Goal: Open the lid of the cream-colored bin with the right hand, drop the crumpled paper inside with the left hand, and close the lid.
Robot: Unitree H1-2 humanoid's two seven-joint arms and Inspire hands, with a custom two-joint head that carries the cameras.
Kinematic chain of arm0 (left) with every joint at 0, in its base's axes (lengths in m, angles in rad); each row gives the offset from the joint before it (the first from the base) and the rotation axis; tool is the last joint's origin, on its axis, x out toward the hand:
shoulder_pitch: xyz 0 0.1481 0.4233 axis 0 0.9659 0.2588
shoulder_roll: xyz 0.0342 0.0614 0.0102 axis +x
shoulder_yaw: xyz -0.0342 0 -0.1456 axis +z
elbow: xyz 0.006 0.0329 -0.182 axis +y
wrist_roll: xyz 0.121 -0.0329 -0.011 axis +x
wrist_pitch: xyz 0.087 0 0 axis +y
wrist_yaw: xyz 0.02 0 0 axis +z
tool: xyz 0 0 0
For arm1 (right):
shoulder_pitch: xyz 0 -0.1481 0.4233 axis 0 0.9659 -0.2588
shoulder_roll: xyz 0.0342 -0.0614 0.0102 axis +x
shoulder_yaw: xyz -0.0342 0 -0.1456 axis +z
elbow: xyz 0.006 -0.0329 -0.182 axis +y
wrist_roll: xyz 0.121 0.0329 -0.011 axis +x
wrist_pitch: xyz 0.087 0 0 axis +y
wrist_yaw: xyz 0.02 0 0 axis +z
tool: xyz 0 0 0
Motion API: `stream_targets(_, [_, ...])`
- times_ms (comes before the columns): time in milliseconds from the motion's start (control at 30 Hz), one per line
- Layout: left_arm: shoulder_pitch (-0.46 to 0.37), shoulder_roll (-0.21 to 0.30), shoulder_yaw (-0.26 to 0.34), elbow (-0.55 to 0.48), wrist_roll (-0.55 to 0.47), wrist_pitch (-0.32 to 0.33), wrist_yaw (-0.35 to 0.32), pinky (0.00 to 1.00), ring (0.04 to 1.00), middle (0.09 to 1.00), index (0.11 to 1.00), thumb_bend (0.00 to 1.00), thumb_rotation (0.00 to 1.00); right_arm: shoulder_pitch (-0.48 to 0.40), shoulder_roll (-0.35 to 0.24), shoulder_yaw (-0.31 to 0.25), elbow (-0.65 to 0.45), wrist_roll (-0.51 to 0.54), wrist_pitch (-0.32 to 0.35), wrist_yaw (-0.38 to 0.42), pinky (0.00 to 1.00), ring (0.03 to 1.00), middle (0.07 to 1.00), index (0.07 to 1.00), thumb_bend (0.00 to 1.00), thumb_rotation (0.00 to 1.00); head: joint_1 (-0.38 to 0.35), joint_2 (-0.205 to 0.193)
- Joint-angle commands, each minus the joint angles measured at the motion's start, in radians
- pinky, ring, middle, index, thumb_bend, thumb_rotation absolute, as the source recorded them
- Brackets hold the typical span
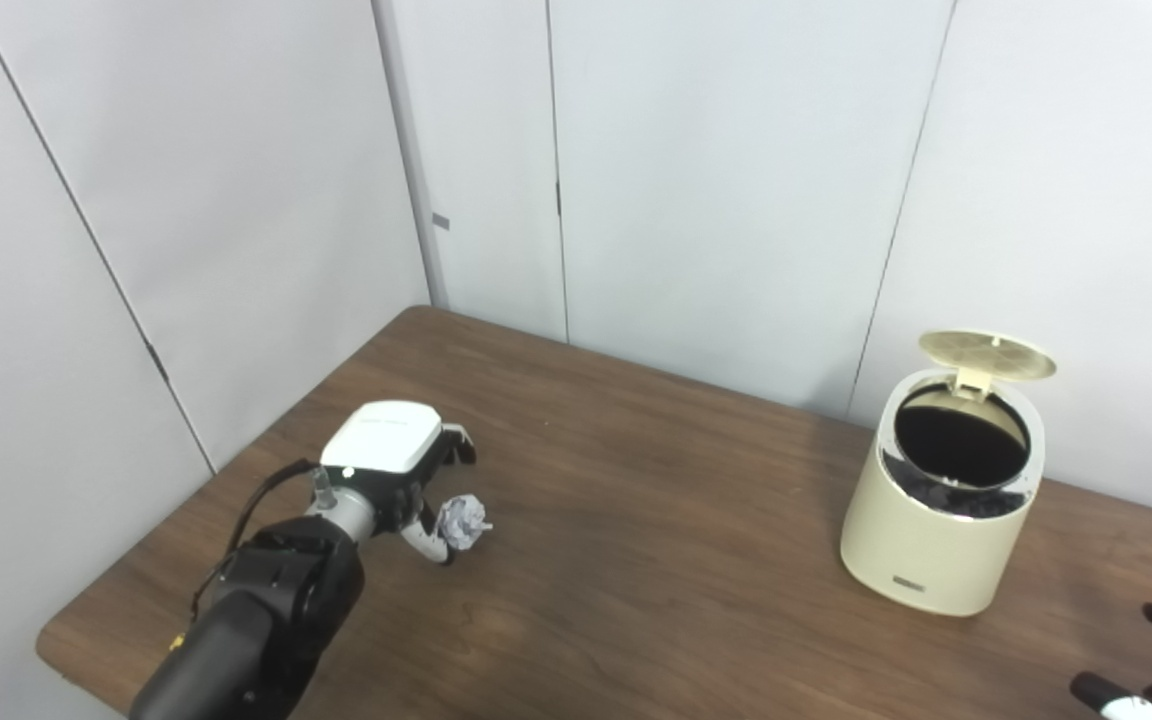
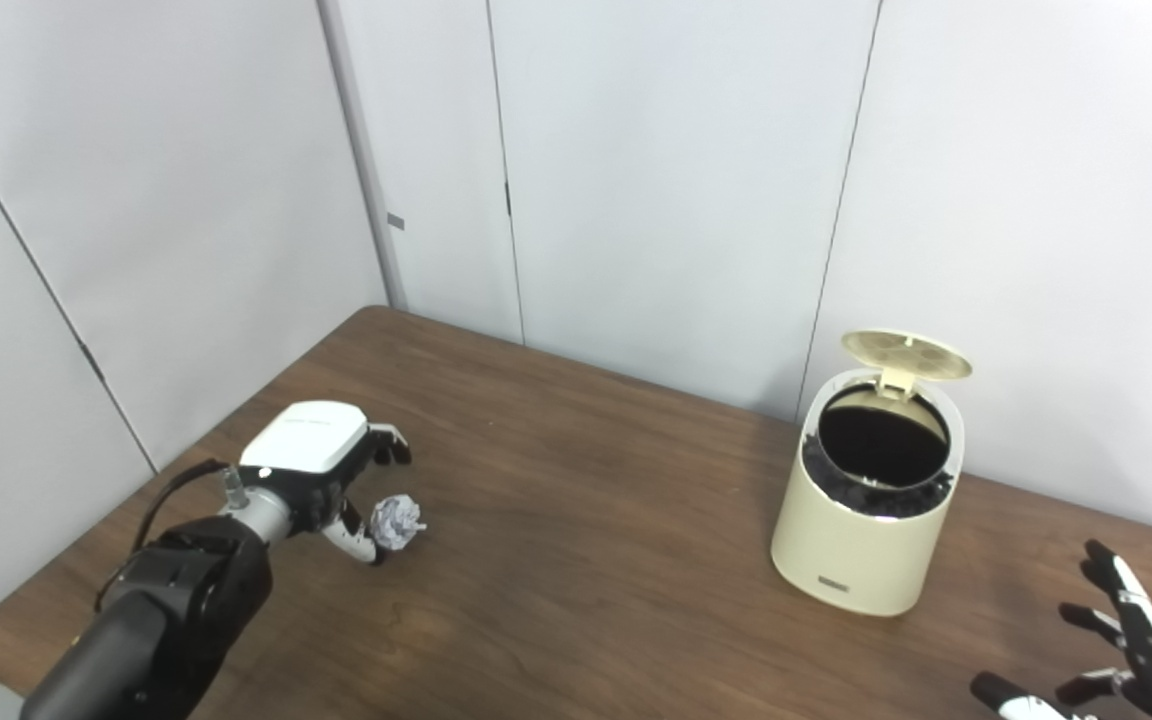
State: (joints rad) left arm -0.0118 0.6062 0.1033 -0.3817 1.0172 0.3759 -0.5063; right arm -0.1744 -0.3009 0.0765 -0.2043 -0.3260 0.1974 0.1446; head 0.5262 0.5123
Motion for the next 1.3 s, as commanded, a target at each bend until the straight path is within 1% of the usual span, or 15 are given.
stream_targets(0, [-0.03,0.017,0.004,0.001,0.017,-0.01,0.053,0.54,0.651,0.699,0.723,0.85,0.02,-0.025,-0.009,-0.004,-0.036,-0.01,-0.017,-0.005,0.49,0.841,0.946,0.968,0.82,0.5,0.001,0.001])
stream_targets(133, [-0.031,0.012,-0.005,0.033,0.019,-0.019,0.079,0.53,0.628,0.684,0.714,0.83,0.01,-0.022,-0.007,-0.005,-0.043,-0.015,-0.006,-0.003,0.48,0.842,0.959,0.966,0.82,0.5,0.0,0.005])
stream_targets(233, [-0.028,0.011,-0.009,0.055,0.015,-0.033,0.112,0.51,0.604,0.662,0.706,0.83,0.0,-0.02,-0.007,-0.006,-0.044,-0.015,-0.007,-0.001,0.47,0.842,0.959,0.966,0.82,0.49,0.0,0.005])
stream_targets(400, [-0.025,0.004,-0.007,0.077,-0.001,-0.037,0.142,0.48,0.581,0.637,0.69,0.81,0.0,-0.018,-0.003,-0.008,-0.044,-0.01,-0.008,0.001,0.49,0.847,0.953,0.963,0.82,0.48,-0.002,0.009])
stream_targets(500, [-0.026,0.005,-0.014,0.09,0.004,-0.035,0.148,0.48,0.589,0.643,0.684,0.8,0.0,-0.017,-0.002,-0.007,-0.05,-0.016,-0.003,0.002,0.51,0.849,0.953,0.964,0.82,0.47,-0.005,0.011])
stream_targets(600, [-0.025,0.005,-0.02,0.11,0.005,-0.041,0.162,0.49,0.598,0.65,0.676,0.79,0.0,-0.015,-0.005,-0.006,-0.053,-0.019,-0.004,0.003,0.51,0.852,0.956,0.968,0.81,0.49,-0.006,0.013])
stream_targets(700, [-0.022,0.004,-0.024,0.124,0.003,-0.04,0.175,0.5,0.581,0.641,0.668,0.78,0.0,-0.011,-0.006,-0.01,-0.056,-0.015,-0.002,0.004,0.5,0.854,0.956,0.967,0.82,0.49,-0.007,0.017])
stream_targets(800, [-0.018,0.0,-0.026,0.136,-0.009,-0.05,0.195,0.45,0.535,0.606,0.647,0.76,0.0,-0.008,-0.008,-0.011,-0.059,-0.017,0.005,0.005,0.49,0.85,0.961,0.967,0.82,0.51,-0.006,0.018])
stream_targets(833, [-0.018,-0.001,-0.025,0.145,-0.017,-0.055,0.205,0.43,0.513,0.583,0.557,0.62,0.03,-0.007,-0.009,-0.012,-0.06,-0.017,0.006,0.005,0.49,0.849,0.96,0.968,0.82,0.51,-0.006,0.018])
stream_targets(867, [-0.017,-0.001,-0.026,0.151,-0.023,-0.058,0.212,0.41,0.499,0.529,0.535,0.57,0.01,-0.006,-0.009,-0.012,-0.061,-0.016,0.007,0.006,0.49,0.848,0.959,0.968,0.82,0.51,-0.006,0.018])
stream_targets(900, [-0.017,0.002,-0.028,0.166,-0.027,-0.066,0.224,0.4,0.492,0.502,0.524,0.55,0.01,-0.005,-0.009,-0.013,-0.062,-0.014,0.006,0.006,0.49,0.848,0.959,0.968,0.82,0.51,-0.005,0.02])
stream_targets(967, [-0.016,0.006,-0.034,0.18,-0.032,-0.072,0.235,0.35,0.442,0.476,0.505,0.53,0.0,-0.004,-0.009,-0.013,-0.062,-0.01,0.003,0.006,0.5,0.848,0.961,0.967,0.81,0.5,-0.006,0.022])
stream_targets(1033, [-0.013,0.013,-0.039,0.2,-0.048,-0.09,0.253,0.34,0.418,0.465,0.503,0.52,0.0,-0.003,-0.01,-0.014,-0.063,-0.008,0.001,0.006,0.5,0.846,0.962,0.967,0.8,0.5,-0.005,0.023])
stream_targets(1167, [-0.007,0.01,-0.043,0.204,-0.057,-0.094,0.273,0.34,0.417,0.463,0.503,0.52,0.0,-0.001,-0.011,-0.019,-0.061,0.004,-0.002,0.008,0.5,0.844,0.962,0.968,0.8,0.49,-0.005,0.023])
stream_targets(1267, [-0.004,0.008,-0.052,0.191,-0.052,-0.084,0.268,0.32,0.399,0.448,0.508,0.52,0.0,0.0,-0.012,-0.023,-0.062,0.013,-0.006,0.009,0.5,0.834,0.958,0.967,0.79,0.47,-0.005,0.029])
